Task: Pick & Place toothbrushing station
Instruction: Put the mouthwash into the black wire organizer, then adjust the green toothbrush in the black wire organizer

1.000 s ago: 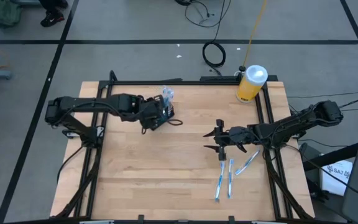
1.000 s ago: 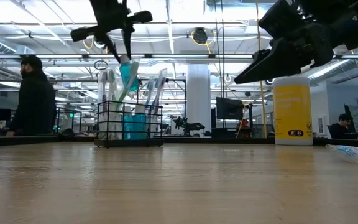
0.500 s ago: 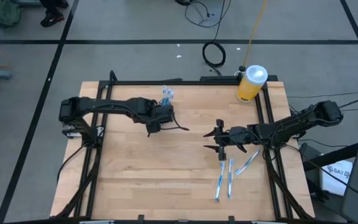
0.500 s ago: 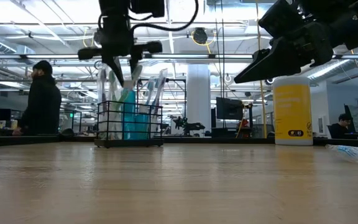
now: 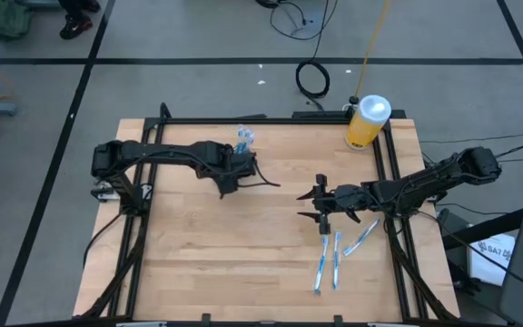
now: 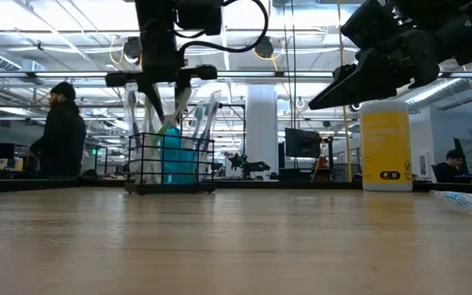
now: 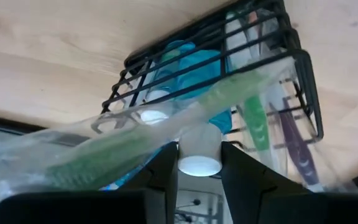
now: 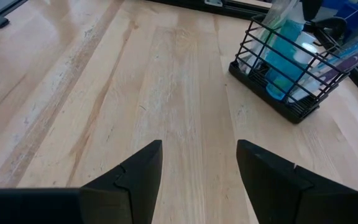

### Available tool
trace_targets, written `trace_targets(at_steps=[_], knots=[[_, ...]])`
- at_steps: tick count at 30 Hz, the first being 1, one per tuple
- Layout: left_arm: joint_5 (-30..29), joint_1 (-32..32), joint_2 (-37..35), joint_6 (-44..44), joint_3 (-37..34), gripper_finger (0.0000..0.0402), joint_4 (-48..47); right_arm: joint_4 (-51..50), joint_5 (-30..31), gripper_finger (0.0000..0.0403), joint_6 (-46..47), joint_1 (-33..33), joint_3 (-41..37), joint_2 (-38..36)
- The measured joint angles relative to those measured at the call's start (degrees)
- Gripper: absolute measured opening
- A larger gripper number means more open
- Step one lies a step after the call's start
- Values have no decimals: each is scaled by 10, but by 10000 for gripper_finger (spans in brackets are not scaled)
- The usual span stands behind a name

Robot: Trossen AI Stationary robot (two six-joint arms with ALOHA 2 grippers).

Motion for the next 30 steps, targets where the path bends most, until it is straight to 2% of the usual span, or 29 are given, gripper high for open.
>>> trace_targets(at_steps=[7, 13, 20, 30], knots=[[5, 0, 0, -71, 0, 138, -2, 0, 0, 199, 0, 0, 0, 0], [5, 0, 0, -79, 0, 170, -2, 0, 0, 199, 0, 0, 0, 0], [4, 0, 0, -98, 0, 174, -2, 0, 0, 199, 0, 0, 0, 0], [-41, -24, -18, -139, 0, 175, -7, 0, 0, 199, 0, 0, 0, 0]])
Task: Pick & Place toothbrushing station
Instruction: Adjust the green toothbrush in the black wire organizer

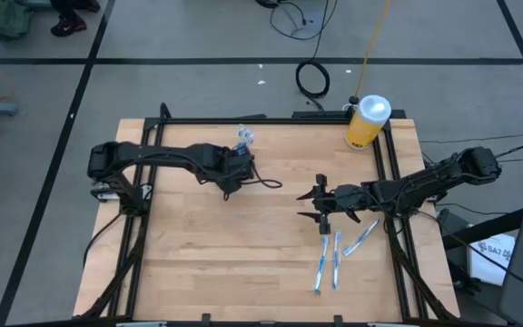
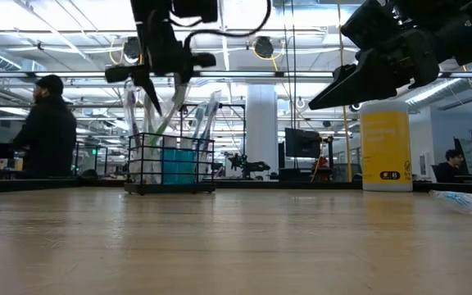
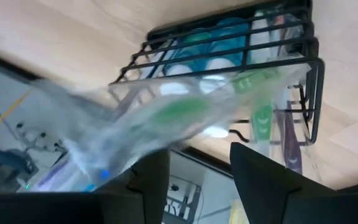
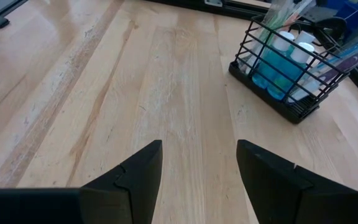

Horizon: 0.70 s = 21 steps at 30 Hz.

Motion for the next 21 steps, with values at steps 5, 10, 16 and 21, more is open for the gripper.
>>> trace_targets(at_steps=[5, 10, 16, 21], knots=[[-4, -17, -37, -53, 2, 175, -4, 3, 0, 199, 0, 0, 0, 0], [-10, -32, -90, -198, 2, 175, -3, 3, 0, 199, 0, 0, 0, 0], [47, -44, -163, -539, 3, 175, 0, 3, 0, 199, 0, 0, 0, 0], [51, -63, -205, -814, 3, 175, -4, 3, 0, 199, 0, 0, 0, 0]])
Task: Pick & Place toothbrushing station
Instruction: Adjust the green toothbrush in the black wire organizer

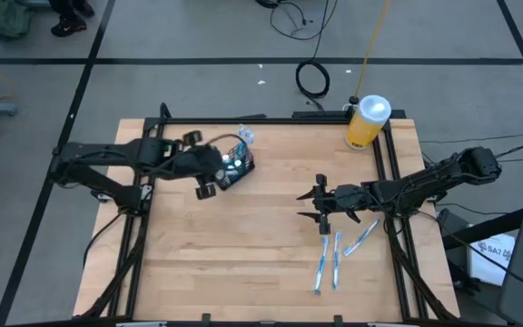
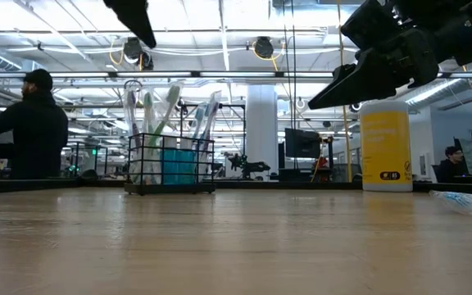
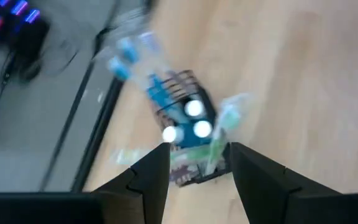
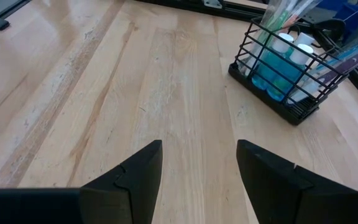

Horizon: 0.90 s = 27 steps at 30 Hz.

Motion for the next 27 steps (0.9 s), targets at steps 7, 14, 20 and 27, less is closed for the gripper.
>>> trace_targets(at_steps=[7, 14, 20, 27], knots=[[-168, -87, -34, -175, -16, 175, -25, 0, 0, 199, 0, 0, 0, 0], [-292, -180, -37, -331, -128, 175, 8, 1, 0, 199, 0, 0, 0, 0], [-279, -198, -32, -293, -250, 175, 264, 1, 1, 199, 0, 0, 0, 0], [-269, -183, -32, -133, -338, 175, 558, 5, 1, 199, 0, 0, 0, 0]])
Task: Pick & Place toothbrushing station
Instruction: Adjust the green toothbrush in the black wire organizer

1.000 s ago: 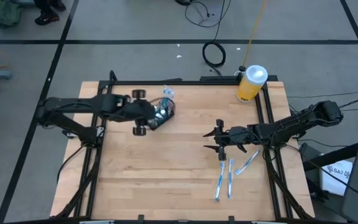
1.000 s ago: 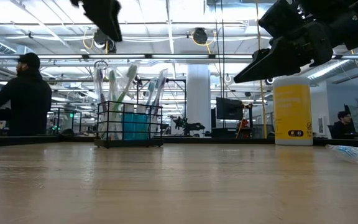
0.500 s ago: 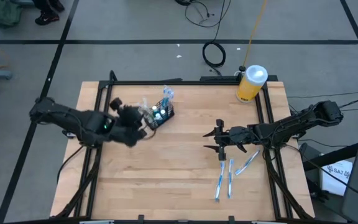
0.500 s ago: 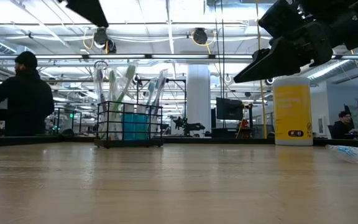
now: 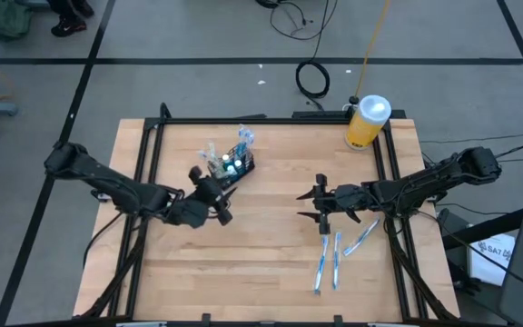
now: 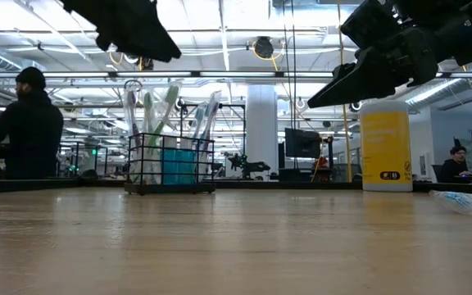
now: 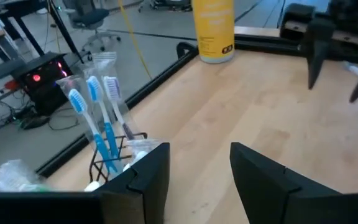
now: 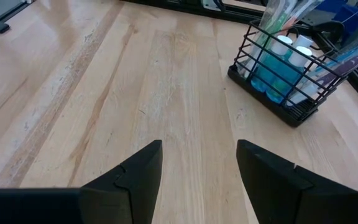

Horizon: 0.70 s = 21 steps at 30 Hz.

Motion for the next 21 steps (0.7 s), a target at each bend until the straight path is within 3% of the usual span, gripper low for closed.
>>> trace_targets(at_steps=[12, 21], knots=[[11, 77, 6, 30, -11, 175, 12, -1, 0, 199, 0, 0, 0, 0], [24, 122, 6, 16, -11, 175, -40, -2, 0, 199, 0, 0, 0, 0]])
